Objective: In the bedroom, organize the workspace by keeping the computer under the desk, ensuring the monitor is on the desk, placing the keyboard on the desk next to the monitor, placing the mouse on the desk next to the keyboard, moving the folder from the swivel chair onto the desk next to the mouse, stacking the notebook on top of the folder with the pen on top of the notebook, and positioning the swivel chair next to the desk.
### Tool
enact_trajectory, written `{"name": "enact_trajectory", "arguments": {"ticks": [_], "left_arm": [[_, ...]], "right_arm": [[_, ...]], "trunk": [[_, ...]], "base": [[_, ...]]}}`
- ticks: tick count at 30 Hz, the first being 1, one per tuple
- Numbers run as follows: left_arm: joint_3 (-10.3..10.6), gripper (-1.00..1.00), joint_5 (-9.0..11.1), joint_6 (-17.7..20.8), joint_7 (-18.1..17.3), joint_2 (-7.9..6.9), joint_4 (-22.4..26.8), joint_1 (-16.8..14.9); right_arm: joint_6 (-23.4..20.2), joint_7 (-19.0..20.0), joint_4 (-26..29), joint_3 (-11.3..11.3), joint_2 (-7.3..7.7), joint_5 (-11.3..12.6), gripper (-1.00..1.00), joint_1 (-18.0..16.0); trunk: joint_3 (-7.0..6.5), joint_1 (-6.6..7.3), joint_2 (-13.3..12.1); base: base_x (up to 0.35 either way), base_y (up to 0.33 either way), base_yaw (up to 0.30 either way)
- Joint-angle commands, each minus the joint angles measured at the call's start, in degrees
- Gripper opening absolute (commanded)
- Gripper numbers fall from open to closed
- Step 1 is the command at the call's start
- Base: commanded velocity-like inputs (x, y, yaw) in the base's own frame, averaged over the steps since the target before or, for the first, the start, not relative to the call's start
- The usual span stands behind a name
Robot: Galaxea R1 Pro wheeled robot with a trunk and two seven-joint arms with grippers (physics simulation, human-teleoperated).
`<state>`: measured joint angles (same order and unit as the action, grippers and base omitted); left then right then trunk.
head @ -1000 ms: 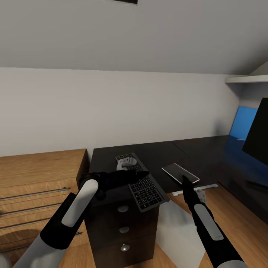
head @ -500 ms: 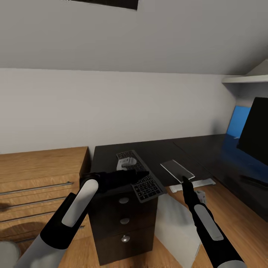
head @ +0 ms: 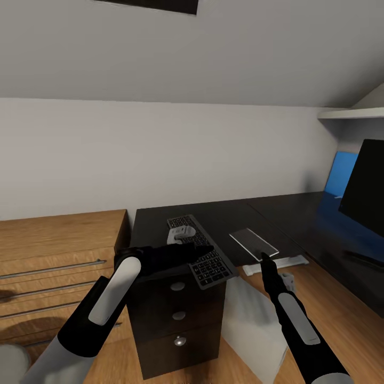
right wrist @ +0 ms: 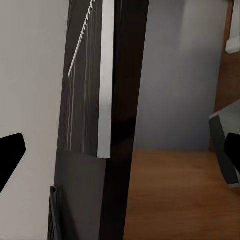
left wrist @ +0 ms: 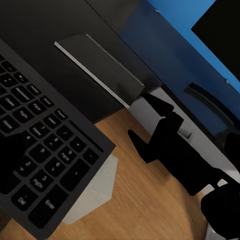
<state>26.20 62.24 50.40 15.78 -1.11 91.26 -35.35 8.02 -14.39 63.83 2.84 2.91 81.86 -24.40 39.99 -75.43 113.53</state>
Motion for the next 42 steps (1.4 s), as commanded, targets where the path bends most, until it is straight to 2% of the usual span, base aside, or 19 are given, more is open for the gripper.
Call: {"name": "enact_trajectory", "arguments": {"ticks": [1,7,23,42], "left_arm": [[0.07,1.00,0.60,0.02,0.58,-0.04,0.06,-0.06],[0.07,1.00,0.60,0.05,0.58,-0.04,0.03,-0.05],[0.07,1.00,0.60,0.02,0.70,-0.02,-0.05,-0.05],[0.02,1.00,0.57,-0.03,1.01,0.05,-0.29,-0.07]], "right_arm": [[0.50,-0.20,0.07,0.24,0.08,0.58,1.00,-0.04],[0.50,-0.20,0.07,0.24,0.08,0.58,1.00,-0.04],[0.52,-0.20,0.07,0.29,0.08,0.52,1.00,-0.04],[0.59,-0.29,-0.02,0.41,0.08,0.50,1.00,-0.04]], "trunk": [[0.06,0.01,0.03],[0.06,0.01,0.03],[0.06,0.01,0.03],[0.06,0.01,0.03]], "base": [[0.000,0.000,0.000],[-0.128,0.000,0.000],[-0.298,0.000,0.000],[-0.021,0.000,0.000]]}}
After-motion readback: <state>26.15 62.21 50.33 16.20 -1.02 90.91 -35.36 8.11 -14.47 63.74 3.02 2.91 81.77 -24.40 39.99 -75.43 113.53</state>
